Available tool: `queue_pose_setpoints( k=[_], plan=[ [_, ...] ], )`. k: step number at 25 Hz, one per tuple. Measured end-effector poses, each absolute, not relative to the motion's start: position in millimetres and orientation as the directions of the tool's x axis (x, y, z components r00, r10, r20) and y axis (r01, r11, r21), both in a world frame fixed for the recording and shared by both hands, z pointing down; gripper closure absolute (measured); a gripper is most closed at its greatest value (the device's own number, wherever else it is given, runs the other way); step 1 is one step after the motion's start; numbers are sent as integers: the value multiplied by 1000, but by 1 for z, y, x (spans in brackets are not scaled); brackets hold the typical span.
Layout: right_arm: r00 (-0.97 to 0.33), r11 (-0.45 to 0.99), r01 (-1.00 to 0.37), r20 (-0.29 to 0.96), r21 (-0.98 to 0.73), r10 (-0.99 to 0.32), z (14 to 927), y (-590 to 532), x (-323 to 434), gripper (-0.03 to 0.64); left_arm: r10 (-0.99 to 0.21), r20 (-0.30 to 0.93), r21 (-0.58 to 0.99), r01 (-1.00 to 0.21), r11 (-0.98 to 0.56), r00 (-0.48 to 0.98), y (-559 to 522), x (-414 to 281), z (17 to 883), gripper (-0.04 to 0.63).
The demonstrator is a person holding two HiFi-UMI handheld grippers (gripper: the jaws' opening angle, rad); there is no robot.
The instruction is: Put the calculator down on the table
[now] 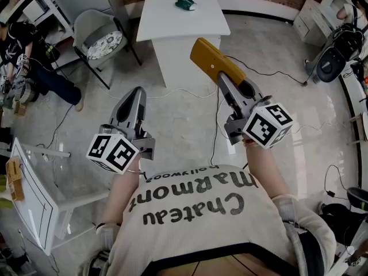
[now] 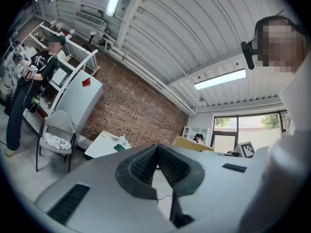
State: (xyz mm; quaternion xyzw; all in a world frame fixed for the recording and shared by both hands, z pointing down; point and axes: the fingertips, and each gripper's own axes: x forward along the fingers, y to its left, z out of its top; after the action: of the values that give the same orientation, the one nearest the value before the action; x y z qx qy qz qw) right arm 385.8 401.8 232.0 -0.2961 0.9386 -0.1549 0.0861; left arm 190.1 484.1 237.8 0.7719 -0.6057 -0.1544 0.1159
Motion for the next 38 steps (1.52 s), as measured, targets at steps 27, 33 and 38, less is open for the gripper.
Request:
queue_pose_setpoints(
  k=[27,33,38],
  plan=[
    [-806,698,-523,18,-490,-592,289,305,379,529,-974,-63,412,-884,-222,216,386,169,290,594],
    [-788,672,-533,13,-514,-615,283,251,340,529,-967,-81,406,-878,-252,240,320,125,280,594],
    [-776,663,-533,-9,-526,-631,263,204,304,529,-956,-71,355,-889,-290,284,269,91,264,594]
  ],
)
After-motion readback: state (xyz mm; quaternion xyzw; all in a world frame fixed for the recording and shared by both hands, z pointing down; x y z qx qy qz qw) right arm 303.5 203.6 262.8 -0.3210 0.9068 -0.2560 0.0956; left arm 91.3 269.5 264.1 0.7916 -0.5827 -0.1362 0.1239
